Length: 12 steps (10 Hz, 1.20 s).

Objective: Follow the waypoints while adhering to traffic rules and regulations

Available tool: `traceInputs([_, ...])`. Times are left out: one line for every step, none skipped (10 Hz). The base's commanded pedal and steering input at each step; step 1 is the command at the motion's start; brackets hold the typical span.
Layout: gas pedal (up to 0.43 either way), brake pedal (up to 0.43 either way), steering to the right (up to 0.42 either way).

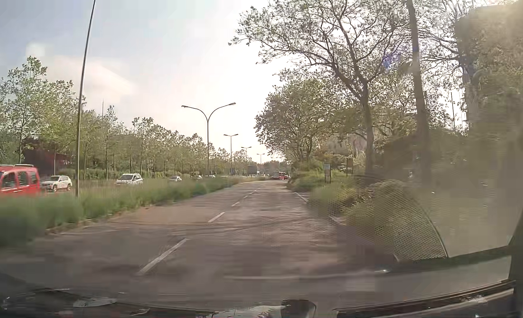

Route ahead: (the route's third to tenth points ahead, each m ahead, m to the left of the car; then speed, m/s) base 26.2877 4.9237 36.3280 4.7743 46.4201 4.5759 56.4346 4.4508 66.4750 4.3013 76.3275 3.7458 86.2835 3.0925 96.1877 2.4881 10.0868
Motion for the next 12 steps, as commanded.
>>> traceInputs([0.138, 0.000, -0.004])
traceInputs([0.130, 0.000, -0.004])
traceInputs([0.118, 0.000, -0.004])
traceInputs([0.118, 0.000, -0.003])
traceInputs([0.118, 0.000, -0.004])
traceInputs([0.118, 0.000, -0.004])
traceInputs([0.118, 0.000, -0.003])
traceInputs([0.118, 0.000, -0.003])
traceInputs([0.118, 0.000, -0.001])
traceInputs([0.118, 0.000, -0.001])
traceInputs([0.118, 0.000, -0.001])
traceInputs([0.118, 0.000, -0.001])
